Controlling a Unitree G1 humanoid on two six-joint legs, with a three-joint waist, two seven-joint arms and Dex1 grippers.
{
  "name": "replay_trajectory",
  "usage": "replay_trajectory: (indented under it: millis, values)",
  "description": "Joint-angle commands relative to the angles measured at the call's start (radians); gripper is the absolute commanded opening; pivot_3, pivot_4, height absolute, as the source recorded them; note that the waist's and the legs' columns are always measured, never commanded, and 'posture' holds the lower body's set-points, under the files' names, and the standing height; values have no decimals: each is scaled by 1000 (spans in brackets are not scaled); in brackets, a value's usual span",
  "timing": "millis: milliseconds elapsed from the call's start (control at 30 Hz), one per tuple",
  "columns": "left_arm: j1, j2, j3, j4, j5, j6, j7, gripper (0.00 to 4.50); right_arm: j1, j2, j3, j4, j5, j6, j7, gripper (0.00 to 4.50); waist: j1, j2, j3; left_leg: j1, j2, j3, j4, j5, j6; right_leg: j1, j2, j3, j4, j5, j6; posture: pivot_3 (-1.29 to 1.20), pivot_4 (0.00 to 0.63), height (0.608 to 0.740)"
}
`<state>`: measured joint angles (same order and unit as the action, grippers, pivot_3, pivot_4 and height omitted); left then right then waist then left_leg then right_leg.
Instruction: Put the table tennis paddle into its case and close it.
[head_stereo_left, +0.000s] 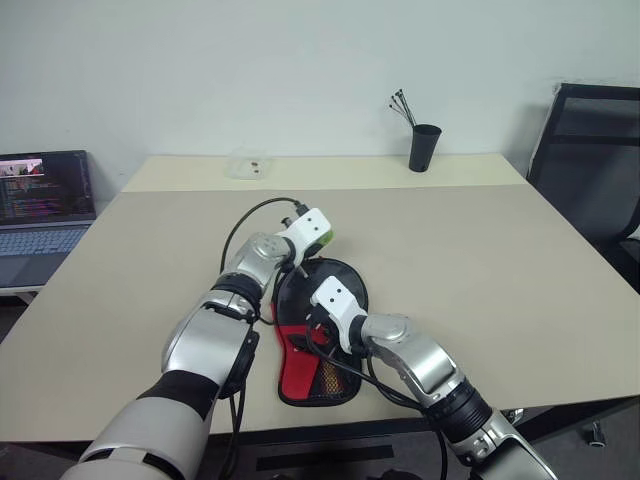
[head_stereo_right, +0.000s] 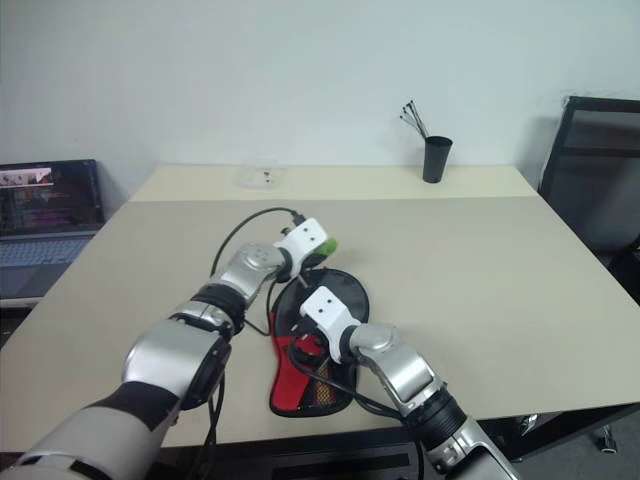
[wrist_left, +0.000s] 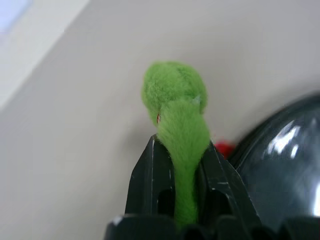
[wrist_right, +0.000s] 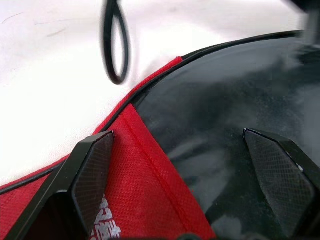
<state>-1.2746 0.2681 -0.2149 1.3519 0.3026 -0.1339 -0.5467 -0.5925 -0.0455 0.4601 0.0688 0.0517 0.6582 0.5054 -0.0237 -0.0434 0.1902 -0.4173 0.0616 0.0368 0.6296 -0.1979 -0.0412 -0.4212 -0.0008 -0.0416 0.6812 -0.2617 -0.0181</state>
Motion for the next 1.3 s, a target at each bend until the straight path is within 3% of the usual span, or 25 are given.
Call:
replay_trajectory:
  millis: [33,200,333,467,633,767,900,1167,1300]
  values:
    - [-69,-53,-20,-12,34,-74,25,131,29,4,9,6,-8,42,-4,4500,1,0,0,0,0,0,0,0,0,0,0,0,0,0,0,0,150,740]
    - [-104,-136,-43,-9,65,-132,4,131,42,9,2,-9,-7,57,-13,4500,1,0,0,0,0,0,0,0,0,0,0,0,0,0,0,0,150,740]
    - [-108,-202,-45,-17,58,-194,-121,131,44,11,2,-13,-8,62,-16,4500,1,0,0,0,-1,0,0,0,0,0,0,0,-1,0,0,0,150,740]
    - [-81,-269,-1,-45,-31,-240,-416,131,42,14,2,-13,-11,63,-18,4500,1,0,0,0,-1,0,0,0,0,0,0,0,-1,0,0,0,150,740]
    - [-41,-274,38,-84,-119,-210,-700,131,41,14,-1,-12,-12,63,-16,4500,1,0,0,0,-1,0,0,0,0,0,1,0,0,0,0,0,150,740]
    - [-24,-256,46,-99,-125,-189,-727,131,37,16,-1,-4,-15,58,-12,4500,1,0,0,0,-1,0,0,0,0,1,1,0,0,0,0,0,150,740]
    - [-18,-234,49,-98,-115,-175,-646,131,32,17,1,4,-19,52,-3,4500,1,0,0,0,-1,0,0,0,0,1,1,0,0,0,0,0,150,740]
    - [-42,-197,56,-82,-78,-163,-353,2933,26,18,1,15,-28,43,8,4500,-3,0,0,1,0,-1,0,0,0,1,1,0,0,0,0,0,150,740]
    - [-60,-161,56,-73,-58,-142,-190,2933,24,17,0,15,-31,42,9,4500,-4,0,0,1,0,-1,0,0,0,1,1,0,1,0,0,0,150,740]
